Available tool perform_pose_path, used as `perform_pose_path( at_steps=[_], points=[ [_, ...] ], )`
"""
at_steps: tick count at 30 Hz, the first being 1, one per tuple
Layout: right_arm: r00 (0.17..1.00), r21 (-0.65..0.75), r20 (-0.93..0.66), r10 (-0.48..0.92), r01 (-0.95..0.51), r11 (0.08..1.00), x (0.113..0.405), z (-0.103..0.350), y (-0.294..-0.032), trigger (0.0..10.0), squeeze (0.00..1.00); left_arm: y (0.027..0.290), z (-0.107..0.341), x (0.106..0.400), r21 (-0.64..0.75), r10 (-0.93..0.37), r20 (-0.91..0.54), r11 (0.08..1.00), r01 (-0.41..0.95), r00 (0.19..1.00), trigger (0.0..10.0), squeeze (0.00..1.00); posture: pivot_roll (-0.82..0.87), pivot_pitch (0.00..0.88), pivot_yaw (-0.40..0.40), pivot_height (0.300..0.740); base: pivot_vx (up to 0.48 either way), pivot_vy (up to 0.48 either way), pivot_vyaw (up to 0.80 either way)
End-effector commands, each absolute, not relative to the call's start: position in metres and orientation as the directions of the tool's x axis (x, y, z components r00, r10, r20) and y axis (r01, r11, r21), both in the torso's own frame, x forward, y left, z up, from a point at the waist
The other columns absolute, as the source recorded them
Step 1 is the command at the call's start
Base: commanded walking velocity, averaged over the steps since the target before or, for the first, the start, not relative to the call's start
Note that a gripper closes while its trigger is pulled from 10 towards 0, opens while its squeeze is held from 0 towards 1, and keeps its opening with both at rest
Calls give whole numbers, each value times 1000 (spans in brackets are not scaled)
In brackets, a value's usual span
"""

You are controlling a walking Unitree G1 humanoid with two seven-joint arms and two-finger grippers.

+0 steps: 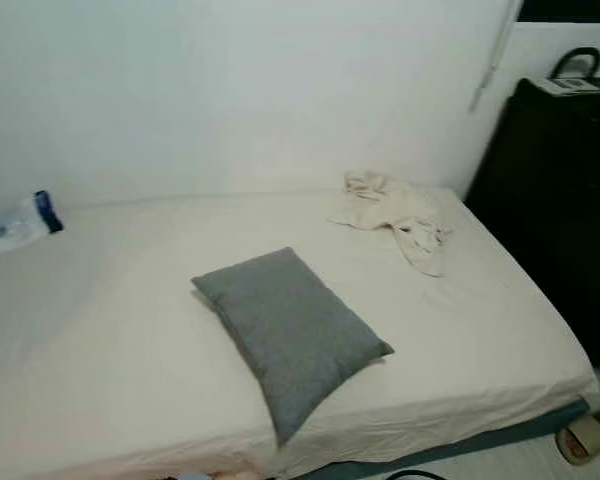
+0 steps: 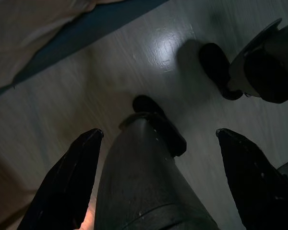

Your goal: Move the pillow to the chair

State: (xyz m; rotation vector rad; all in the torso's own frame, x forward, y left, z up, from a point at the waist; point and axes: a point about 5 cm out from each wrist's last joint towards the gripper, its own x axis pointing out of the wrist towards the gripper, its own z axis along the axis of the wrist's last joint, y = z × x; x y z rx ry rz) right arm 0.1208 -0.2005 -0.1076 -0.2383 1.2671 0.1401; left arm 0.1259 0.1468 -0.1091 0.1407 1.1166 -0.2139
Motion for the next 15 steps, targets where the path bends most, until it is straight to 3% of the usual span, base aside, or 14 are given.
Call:
perform_pose_path(
  at_steps=[1, 11, 15],
  points=[
    [294, -103, -955, -29, -237, 966, 121, -108, -200, 10000, 0, 147, -110, 122, 4, -94, -909, 972, 234, 405, 10000, 0, -1, 0, -17, 740, 0, 0, -719],
    [295, -107, -955, -30, -248, 963, 122, -107, -200, 10000, 0, 128, -105, 139, -18, -113, -890, 977, 214, 442, 10000, 0, -2, 0, -23, 740, 0, 0, -721],
    [296, -111, -955, -34, -248, 962, 122, -107, -204, 10000, 0, 131, -105, 140, -12, -107, -889, 977, 212, 446, 10000, 0, -3, 0, -24, 740, 0, 0, -720]
  ],
)
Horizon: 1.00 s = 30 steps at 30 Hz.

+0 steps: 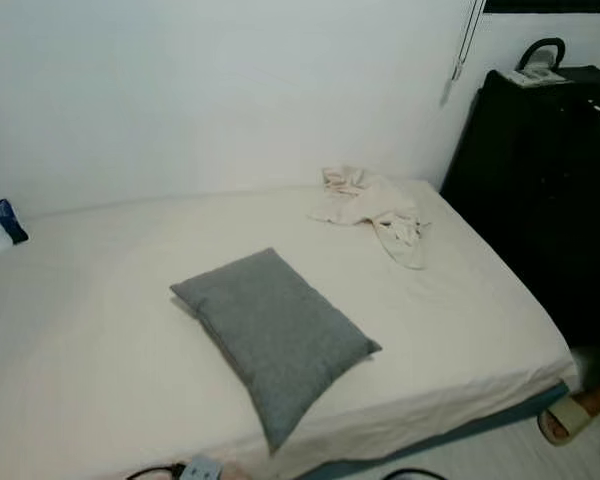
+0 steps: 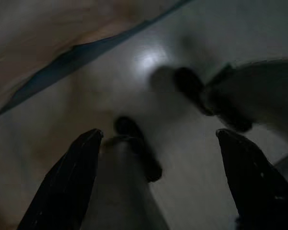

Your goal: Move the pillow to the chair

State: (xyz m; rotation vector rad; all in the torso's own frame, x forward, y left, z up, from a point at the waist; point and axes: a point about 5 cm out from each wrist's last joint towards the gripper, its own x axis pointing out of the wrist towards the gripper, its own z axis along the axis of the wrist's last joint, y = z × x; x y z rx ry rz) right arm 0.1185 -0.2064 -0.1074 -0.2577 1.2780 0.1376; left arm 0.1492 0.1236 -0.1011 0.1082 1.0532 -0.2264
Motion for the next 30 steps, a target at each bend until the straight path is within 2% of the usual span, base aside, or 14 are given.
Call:
perform_pose_path(
  at_steps=[1, 10, 14, 30],
  points=[
    [296, -111, -955, -34, -248, 962, 122, -107, -204, 10000, 0, 131, -105, 140, -12, -107, -889, 977, 212, 446, 10000, 0, -3, 0, -24, 740, 0, 0, -719],
    [303, -114, -952, -39, -234, 965, 123, -106, -208, 10000, 0, 146, -106, 136, 8, -85, -891, 979, 204, 445, 10000, 0, -5, 0, -20, 740, 0, 0, -686],
    [305, -112, -951, -38, -227, 967, 123, -106, -208, 10000, 0, 146, -106, 136, 14, -82, -890, 978, 207, 448, 10000, 0, -5, 0, -19, 740, 0, 0, 0],
    [315, -99, -949, -21, -233, 967, 133, -105, -196, 10000, 0, 142, -103, 144, 15, -82, -878, 980, 199, 471, 10000, 0, -7, 0, -17, 740, 0, -462, 0]
  ],
)
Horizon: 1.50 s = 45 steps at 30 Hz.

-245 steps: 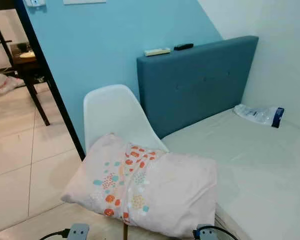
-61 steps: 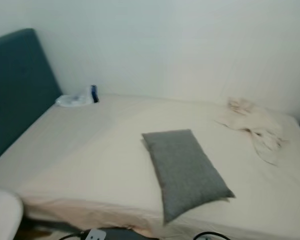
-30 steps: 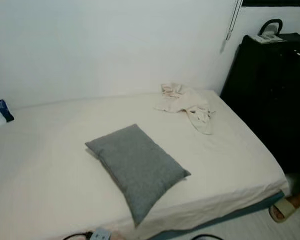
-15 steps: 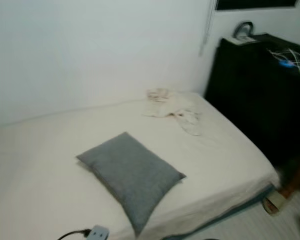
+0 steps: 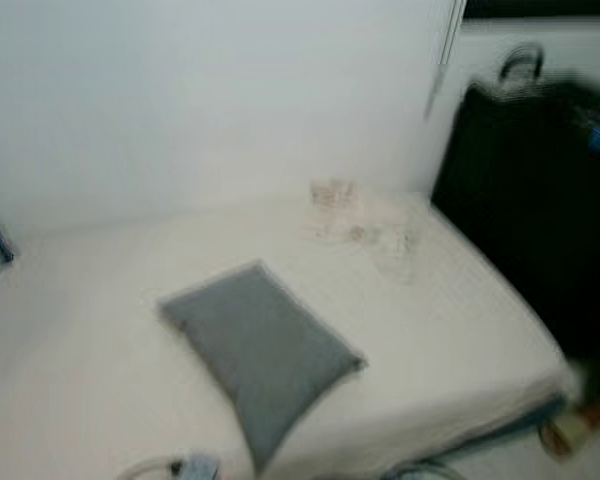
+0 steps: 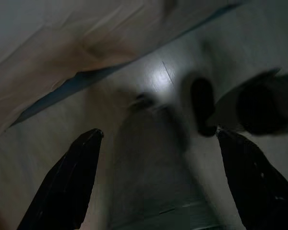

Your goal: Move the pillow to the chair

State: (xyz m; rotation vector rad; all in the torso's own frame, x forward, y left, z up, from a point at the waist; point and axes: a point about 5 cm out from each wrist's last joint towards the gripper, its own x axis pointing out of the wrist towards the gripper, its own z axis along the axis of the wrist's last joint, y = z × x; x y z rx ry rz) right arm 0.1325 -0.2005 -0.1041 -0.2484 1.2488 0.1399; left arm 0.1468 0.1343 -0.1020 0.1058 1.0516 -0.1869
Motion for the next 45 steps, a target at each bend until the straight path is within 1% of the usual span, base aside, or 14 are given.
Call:
perform_pose_path(
  at_steps=[1, 10, 14, 19, 24, 27, 29, 33, 34, 35, 37, 38, 41, 45],
  points=[
    [316, -98, -949, -20, -234, 967, 134, -105, -194, 10000, 0, 142, -103, 145, 12, -80, -876, 982, 187, 475, 10000, 0, -7, 0, -17, 740, 0, 0, 0],
    [321, -91, -947, -9, -241, 966, 138, -104, -185, 10000, 0, 137, -99, 155, 12, -84, -861, 983, 185, 501, 10000, 0, -5, 0, -18, 740, 0, 0, 0],
    [321, -91, -947, -7, -246, 965, 138, -104, -186, 10000, 0, 137, -98, 156, 10, -87, -858, 983, 186, 506, 10000, 0, -7, 0, -17, 740, 0, 0, 0],
    [336, -46, -941, 39, -243, 969, 141, -103, -186, 10000, 0, 136, -97, 159, 10, -90, -854, 982, 188, 512, 10000, 0, -9, 0, -16, 740, 0, 0, 0],
    [335, -42, -941, 46, -250, 967, 144, -101, -190, 10000, 0, 132, -95, 165, -12, -106, -843, 984, 179, 527, 10000, 0, -10, 0, -17, 740, 0, 0, 775],
    [341, -72, -940, 21, -258, 963, 145, -101, -192, 10000, 0, 125, -92, 169, -75, -159, -825, 982, 175, 542, 10000, 0, -7, 0, -20, 740, 0, 0, 783],
    [343, -83, -939, 11, -257, 963, 145, -101, -193, 10000, 0, 123, -92, 170, -83, -169, -821, 980, 179, 546, 10000, 0, -7, 0, -20, 740, 0, 0, 800],
    [346, -75, -938, -2, -199, 977, 145, -100, -195, 10000, 0, 118, -88, 175, -143, -218, -792, 974, 173, 571, 10000, 0, -6, 0, -20, 740, 0, 0, 0],
    [344, -91, -939, -16, -203, 975, 145, -100, -196, 10000, 0, 114, -84, 183, -194, -262, -759, 965, 176, 596, 10000, 0, -7, 0, -22, 740, 0, 0, 0],
    [344, -91, -939, -16, -203, 975, 145, -100, -196, 10000, 0, 114, -84, 183, -194, -262, -759, 965, 176, 596, 10000, 0, -7, 0, -22, 740, 0, 0, 0],
    [318, -136, -946, -66, -202, 970, 132, -103, -206, 10000, 0, 106, -71, 200, -320, -371, -666, 926, 201, 647, 10000, 0, -7, 0, -21, 740, 0, 0, 0],
    [318, -136, -946, -66, -202, 970, 132, -103, -206, 10000, 0, 106, -71, 200, -320, -371, -666, 926, 201, 647, 10000, 0, -7, 0, -21, 740, 0, 0, 0],
    [294, -192, -946, -134, -180, 965, 117, -105, -222, 10000, 0, 101, -57, 219, -441, -470, -555, 866, 236, 686, 10000, 0, -7, 0, -21, 736, 0, 0, 0],
    [292, -213, -942, -166, -135, 968, 114, -105, -229, 10000, 0, 103, -50, 227, -501, -491, -503, 836, 223, 712, 10000, 0, -10, 0, -17, 721, 0, 0, 0]
  ],
)
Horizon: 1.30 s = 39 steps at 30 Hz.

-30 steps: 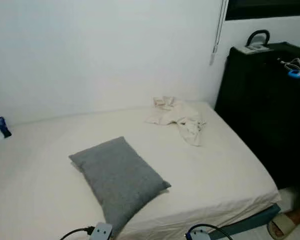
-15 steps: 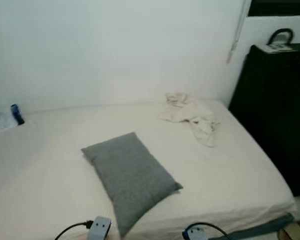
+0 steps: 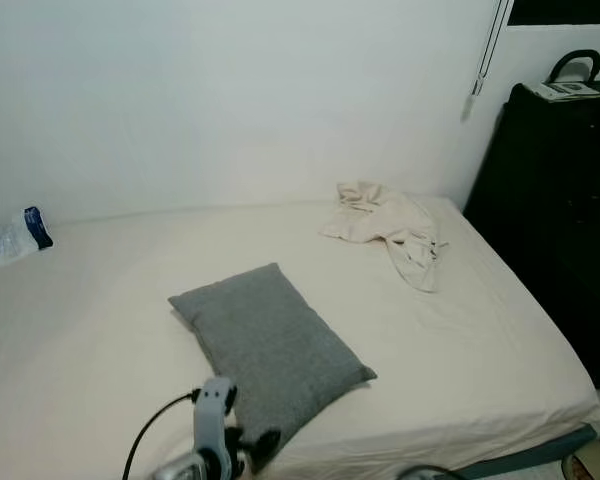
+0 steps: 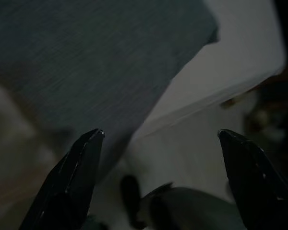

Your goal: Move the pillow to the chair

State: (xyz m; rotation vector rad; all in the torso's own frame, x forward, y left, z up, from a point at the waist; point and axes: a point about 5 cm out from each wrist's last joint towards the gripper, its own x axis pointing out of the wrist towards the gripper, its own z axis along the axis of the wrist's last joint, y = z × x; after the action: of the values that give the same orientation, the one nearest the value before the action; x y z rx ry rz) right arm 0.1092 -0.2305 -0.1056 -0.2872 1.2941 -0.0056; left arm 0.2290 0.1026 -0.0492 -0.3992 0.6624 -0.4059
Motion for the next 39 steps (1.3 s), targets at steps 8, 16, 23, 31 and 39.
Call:
perform_pose_path(
  at_steps=[8, 16, 23, 31, 39],
  points=[
    [306, -201, -939, -156, -122, 972, 119, -104, -226, 10000, 0, 116, -47, 236, -472, -381, -503, 873, 122, 776, 10000, 0, -13, 0, -13, 686, 0, 0, 0],
    [317, -172, -940, -128, -114, 978, 119, -105, -222, 10000, 0, 124, -40, 249, -485, -248, -501, 874, -31, 829, 10000, 0, -13, 0, -16, 651, 0, 0, 0],
    [308, -167, -943, -123, -122, 978, 118, -105, -220, 10000, 0, 116, -43, 249, -568, -249, -540, 813, -130, 804, 10000, 0, -18, 0, -15, 651, 0, 0, 0],
    [293, -177, -947, -135, -123, 977, 115, -106, -221, 10000, 0, 107, -47, 243, -580, -288, -562, 805, -122, 775, 10000, 0, -23, 0, -11, 626, 0, 0, 0],
    [311, -157, -943, -118, -106, 982, 115, -106, -221, 10000, 0, 95, -46, 242, -599, -326, -555, 795, -96, 765, 10000, 0, -23, 1, -11, 602, 0, 0, 0]
  ],
)
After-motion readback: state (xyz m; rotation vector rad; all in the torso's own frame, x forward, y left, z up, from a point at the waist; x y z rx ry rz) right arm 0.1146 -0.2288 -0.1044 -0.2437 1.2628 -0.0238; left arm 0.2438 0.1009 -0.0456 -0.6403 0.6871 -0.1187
